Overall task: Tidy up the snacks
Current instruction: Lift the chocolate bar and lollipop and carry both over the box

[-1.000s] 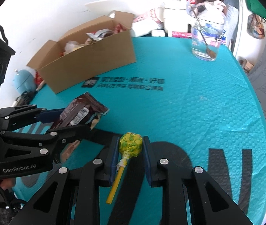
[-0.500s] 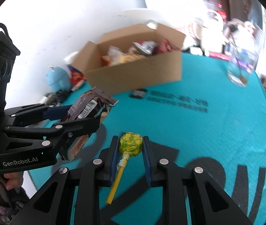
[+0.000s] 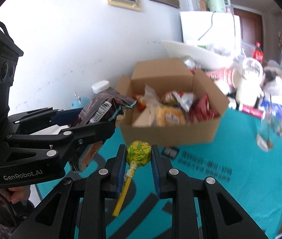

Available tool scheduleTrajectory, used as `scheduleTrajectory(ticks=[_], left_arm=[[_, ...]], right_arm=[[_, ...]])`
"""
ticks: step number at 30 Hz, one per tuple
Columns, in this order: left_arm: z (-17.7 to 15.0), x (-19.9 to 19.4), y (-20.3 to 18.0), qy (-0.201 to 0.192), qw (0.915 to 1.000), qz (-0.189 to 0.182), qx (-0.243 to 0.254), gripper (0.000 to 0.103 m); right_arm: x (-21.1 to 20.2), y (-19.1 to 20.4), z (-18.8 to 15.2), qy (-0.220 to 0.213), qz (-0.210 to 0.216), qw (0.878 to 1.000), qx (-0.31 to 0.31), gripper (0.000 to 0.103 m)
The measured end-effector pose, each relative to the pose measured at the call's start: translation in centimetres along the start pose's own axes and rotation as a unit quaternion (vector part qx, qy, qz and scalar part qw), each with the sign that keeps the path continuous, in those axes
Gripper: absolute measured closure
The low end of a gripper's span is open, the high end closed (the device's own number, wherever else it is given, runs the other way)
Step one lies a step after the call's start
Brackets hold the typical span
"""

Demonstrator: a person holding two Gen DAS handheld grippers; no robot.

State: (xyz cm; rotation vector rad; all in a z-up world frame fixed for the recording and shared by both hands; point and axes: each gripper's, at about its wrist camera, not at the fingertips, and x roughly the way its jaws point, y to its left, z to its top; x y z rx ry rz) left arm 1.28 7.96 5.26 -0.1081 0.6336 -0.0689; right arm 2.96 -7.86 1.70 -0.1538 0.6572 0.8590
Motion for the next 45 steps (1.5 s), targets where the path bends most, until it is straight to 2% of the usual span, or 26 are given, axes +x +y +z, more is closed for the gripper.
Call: scheduleTrajectory(ticks=[6,14,27,30,36,45], left_arm=[[3.0,0.6,1.1,-0.030,0.9995,-0.001,-0.004,0.057],[7.4,3.0,3.2,-0.063,0.9979,0.003,-0.014,0.057],[12.8,10.1,7.2,-0.070,0.9964,0.034,-0.033,0.057],[13.4,11.9,7.9,-0.067,0.9965,0.036,-0.036,0.057],[13.2,15.7,8.9,-0.031,0.9974,0.055,-0.036,0.057],[11.8,20.8,10.1,0.031,0.9948,0.088,-0.041,0.056]], right_arm=[[0.6,-0.5,3.8,-0.023,0.004,0.999,-0.028,0.079],[3.1,-2.5,8.7,-0.047,-0.001,0.998,-0.033,0.079],[9.6,-5.6,14.4,-0.058,-0.015,0.998,-0.023,0.079],[11.3,-6.6,15.3,-0.054,-0.013,0.998,-0.013,0.079],[14.3,-8.1,15.6,-0.042,-0.029,0.999,-0.005,0.079],[18.3,-9.8,14.4,0.019,-0.034,0.999,0.004,0.079]])
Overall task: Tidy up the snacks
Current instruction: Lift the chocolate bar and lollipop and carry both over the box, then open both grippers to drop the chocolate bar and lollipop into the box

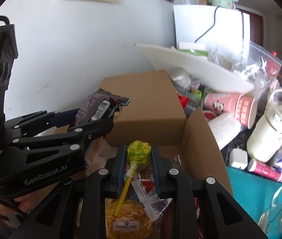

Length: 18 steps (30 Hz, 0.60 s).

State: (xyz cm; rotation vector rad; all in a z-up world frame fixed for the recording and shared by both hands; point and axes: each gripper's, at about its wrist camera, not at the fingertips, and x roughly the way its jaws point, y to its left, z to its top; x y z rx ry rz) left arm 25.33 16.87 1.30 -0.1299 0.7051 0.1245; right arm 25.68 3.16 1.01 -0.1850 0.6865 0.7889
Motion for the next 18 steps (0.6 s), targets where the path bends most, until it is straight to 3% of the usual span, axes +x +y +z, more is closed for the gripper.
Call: scheduleTrajectory(ticks=[11,18], left_arm=[[-1.6,4.5,0.2,0.102,0.9947,-0.004,-0.001,0.056],[-2.2,5.6,-0.1,0.141,0.9900,0.011,0.006,0.055]], right_arm=[[3.4,-2.1,-1.7,0.073,-0.037,0.997,0.008,0.079],[3.5,-2.1,-1.9,0.079,-0.046,0.996,0.002,0.078]])
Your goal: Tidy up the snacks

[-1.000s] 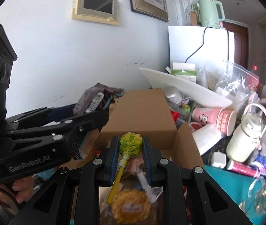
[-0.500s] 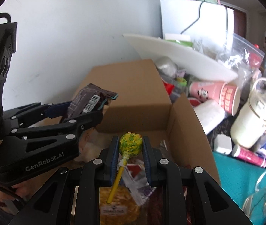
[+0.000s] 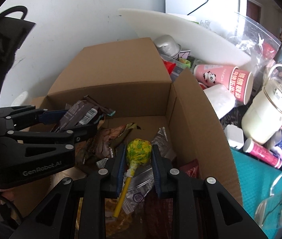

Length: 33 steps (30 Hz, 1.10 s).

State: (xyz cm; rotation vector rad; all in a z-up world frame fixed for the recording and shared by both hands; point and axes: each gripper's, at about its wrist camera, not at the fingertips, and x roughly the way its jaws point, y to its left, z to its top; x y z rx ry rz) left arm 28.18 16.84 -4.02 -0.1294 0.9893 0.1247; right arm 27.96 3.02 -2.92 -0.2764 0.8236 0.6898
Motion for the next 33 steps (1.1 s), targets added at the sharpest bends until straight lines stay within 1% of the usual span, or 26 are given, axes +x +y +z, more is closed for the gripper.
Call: scheduleTrajectory(ticks=[7,11,15,18,20,27,33], left_arm=[[-0.1,0.4,0.0,0.016,0.9998,0.006,0.001,0.055],[0.2,0.4,-0.1,0.014,0.9999,-0.006,0.003,0.055],[0.2,0.1,-0.2,0.015,0.9999,0.001,0.004,0.053],[0.2,-0.3,-0.5,0.011,0.9998,0.014,0.009,0.051],[0.3,-0.5,-0.8,0.007,0.9997,0.018,0.014,0.043],[0.5,-2.1,-1.3,-0.015,0.9992,0.031,0.020,0.043],[0.4,-4.3,-2.0,-0.045,0.9984,0.018,0.030,0.043]], right_arm=[[0.0,-0.1,0.1,0.005,0.000,1.000,-0.001,0.078],[-0.3,-0.4,0.3,0.008,-0.001,1.000,0.007,0.066],[-0.6,-0.7,0.4,0.006,-0.005,1.000,0.012,0.066],[-1.1,-0.8,0.6,0.000,-0.008,1.000,0.012,0.066],[-1.5,-0.9,0.6,-0.005,-0.008,1.000,0.009,0.066],[-2.4,-1.6,0.7,-0.014,-0.020,1.000,0.020,0.066],[-4.3,-1.6,0.8,-0.032,-0.020,0.999,0.016,0.066]])
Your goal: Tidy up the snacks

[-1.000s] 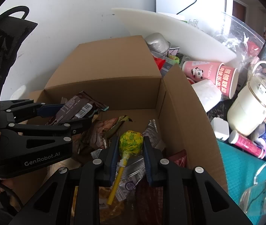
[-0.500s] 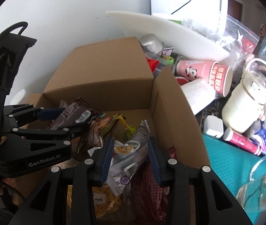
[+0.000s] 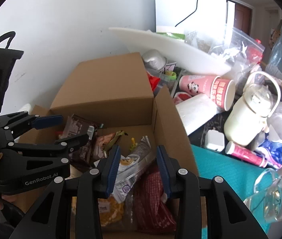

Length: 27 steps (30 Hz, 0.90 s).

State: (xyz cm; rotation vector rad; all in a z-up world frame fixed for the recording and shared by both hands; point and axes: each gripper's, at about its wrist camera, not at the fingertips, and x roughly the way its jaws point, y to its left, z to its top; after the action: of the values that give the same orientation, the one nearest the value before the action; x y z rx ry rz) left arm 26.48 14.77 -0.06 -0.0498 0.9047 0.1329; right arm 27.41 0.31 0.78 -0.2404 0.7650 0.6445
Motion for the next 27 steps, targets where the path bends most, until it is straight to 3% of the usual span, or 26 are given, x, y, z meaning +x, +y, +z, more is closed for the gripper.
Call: scheduleTrajectory(ticks=[7,10,19,27], left_arm=[[-0.2,-3.7,-0.6,-0.040,0.9992,0.002,-0.003,0.043],[-0.5,-5.8,-1.1,-0.062,0.9978,0.023,0.006,0.043],[-2.1,-13.5,-1.7,-0.114,0.9933,0.015,0.007,0.043],[-4.3,-20.6,-2.7,-0.165,0.9860,0.020,0.020,0.043]], right_arm=[[-3.0,0.1,-0.4,-0.020,-0.022,1.000,-0.006,0.066],[-4.9,0.2,-0.4,-0.033,-0.018,0.999,-0.004,0.066],[-12.3,1.6,-1.2,-0.088,-0.032,0.996,-0.011,0.066],[-18.3,3.8,-3.0,-0.134,-0.048,0.990,-0.022,0.054]])
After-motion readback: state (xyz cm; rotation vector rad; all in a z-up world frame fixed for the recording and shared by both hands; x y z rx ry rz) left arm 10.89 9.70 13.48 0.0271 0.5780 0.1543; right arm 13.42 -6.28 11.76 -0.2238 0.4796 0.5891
